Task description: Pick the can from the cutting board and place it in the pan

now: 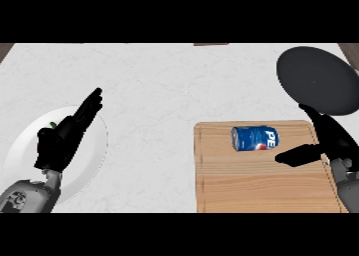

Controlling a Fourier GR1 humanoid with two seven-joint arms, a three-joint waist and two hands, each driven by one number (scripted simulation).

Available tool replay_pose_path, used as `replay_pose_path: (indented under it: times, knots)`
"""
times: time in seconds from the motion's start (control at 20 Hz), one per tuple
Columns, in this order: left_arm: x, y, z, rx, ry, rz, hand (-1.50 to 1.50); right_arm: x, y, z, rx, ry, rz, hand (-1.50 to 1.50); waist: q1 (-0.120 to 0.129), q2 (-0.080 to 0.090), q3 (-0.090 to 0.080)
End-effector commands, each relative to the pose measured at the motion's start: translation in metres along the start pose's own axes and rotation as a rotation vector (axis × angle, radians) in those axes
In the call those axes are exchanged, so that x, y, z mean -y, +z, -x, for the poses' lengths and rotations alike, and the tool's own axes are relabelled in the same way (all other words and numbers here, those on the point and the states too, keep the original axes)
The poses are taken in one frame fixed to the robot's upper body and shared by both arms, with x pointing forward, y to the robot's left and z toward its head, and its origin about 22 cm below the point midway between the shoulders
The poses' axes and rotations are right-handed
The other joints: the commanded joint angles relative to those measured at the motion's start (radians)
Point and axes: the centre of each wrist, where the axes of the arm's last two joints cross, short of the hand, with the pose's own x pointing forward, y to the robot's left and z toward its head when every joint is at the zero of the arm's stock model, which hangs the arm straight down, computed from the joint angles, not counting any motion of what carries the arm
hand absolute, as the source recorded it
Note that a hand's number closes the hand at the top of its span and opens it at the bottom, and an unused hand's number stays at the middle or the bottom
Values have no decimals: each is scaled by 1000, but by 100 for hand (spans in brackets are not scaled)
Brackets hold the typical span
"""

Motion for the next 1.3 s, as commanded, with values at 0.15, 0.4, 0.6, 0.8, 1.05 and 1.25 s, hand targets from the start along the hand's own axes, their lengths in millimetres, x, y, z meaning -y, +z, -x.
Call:
replay_pose_path:
  times: [0.15,0.4,0.6,0.8,1.05,1.25]
  knots:
    - [13,-7,-7,21,0,26,0,30,-10,-53,-147,206,-301,-150,32,9,1]
    - [7,3,-3,27,-8,36,0,-4,-12,-81,-198,258,-452,-150,35,3,2]
    - [-2,-5,-14,10,8,37,0,1,-1,-110,-226,279,-440,-150,14,-2,1]
    - [6,-15,-13,8,-6,20,0,-19,-6,-126,-249,339,-407,-150,15,4,1]
    - [-2,-1,11,-16,-9,10,0,-13,-12,-114,-289,404,-414,-150,-1,-2,1]
    - [3,-3,1,-5,-2,-12,0,-29,-10,-112,-301,405,-427,-150,-8,-3,2]
